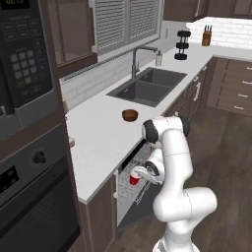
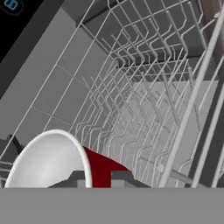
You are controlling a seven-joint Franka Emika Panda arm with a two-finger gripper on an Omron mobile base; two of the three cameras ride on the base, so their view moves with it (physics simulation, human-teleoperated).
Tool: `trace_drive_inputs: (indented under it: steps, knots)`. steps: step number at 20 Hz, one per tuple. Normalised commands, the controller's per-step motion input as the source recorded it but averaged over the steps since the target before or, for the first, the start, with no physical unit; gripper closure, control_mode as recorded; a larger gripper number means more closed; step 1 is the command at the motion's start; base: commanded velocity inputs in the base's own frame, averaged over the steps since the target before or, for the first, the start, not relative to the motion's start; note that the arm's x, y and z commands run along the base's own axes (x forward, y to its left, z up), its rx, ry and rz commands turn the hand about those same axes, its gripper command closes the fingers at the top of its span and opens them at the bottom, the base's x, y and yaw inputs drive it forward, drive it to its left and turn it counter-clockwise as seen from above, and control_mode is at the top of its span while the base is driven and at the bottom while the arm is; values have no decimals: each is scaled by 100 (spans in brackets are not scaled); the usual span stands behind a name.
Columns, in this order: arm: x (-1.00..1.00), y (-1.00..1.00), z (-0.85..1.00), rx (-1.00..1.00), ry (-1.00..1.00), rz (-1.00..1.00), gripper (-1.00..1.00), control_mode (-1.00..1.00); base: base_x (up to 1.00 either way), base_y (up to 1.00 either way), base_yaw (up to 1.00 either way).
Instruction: Pick up the cup and bowl from the counter, place them in the dishwasher, and close the dishwasher door.
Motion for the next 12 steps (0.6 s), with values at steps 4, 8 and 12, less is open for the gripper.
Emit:
trace_drive_inputs:
  steps: [4, 8, 12]
  knots:
    - [-26, -32, -10, -18, 6, -4, 100, -100, 0, 0, 0]
    - [-34, -32, 8, -12, 4, -6, -100, -100, 0, 0, 0]
    - [-6, -4, 90, 0, -5, -7, -100, -100, 0, 0, 0]
